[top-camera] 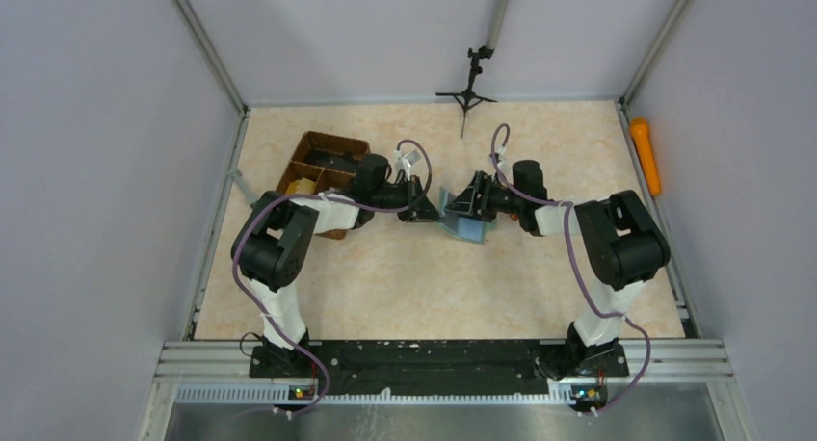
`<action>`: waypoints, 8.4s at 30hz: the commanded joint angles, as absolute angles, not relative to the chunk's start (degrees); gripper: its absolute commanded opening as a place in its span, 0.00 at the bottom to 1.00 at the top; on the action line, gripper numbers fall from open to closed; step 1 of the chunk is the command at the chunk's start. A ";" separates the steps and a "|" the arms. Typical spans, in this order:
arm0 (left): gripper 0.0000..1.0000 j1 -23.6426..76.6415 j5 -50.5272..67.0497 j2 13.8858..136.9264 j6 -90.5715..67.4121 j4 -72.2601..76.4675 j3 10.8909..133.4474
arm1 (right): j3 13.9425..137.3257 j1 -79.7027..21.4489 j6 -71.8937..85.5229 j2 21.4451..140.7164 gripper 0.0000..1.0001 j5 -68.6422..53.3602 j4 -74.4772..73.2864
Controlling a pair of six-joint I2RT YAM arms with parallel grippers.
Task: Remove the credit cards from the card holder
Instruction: Remove the credit card from the card holder.
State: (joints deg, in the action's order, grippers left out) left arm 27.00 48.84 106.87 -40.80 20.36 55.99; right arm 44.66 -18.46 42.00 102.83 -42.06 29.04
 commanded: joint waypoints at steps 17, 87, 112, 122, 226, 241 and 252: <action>0.04 29.09 45.44 100.73 -34.15 17.56 57.04 | 53.30 -22.32 29.96 104.30 0.53 -31.02 9.32; 0.24 27.99 34.56 107.11 -30.42 0.37 63.69 | 58.11 -25.31 23.56 106.25 0.14 -20.60 -1.48; 0.07 32.83 16.32 107.84 -23.91 -12.10 69.30 | 52.84 -26.55 23.01 96.24 0.50 -16.09 3.95; 0.04 34.78 9.16 103.91 -22.53 -12.53 67.87 | 47.33 -24.78 25.29 90.46 0.70 -15.33 10.49; 0.34 26.45 41.43 95.60 -42.61 26.80 49.01 | 32.12 -18.34 56.01 97.09 0.00 -40.03 64.37; 0.34 25.91 47.97 100.16 -49.96 36.82 48.67 | 30.69 -17.60 63.31 99.89 0.00 -42.25 74.82; 0.12 24.76 49.78 98.27 -54.72 47.41 45.02 | 30.58 -17.44 65.85 101.55 0.00 -43.02 78.66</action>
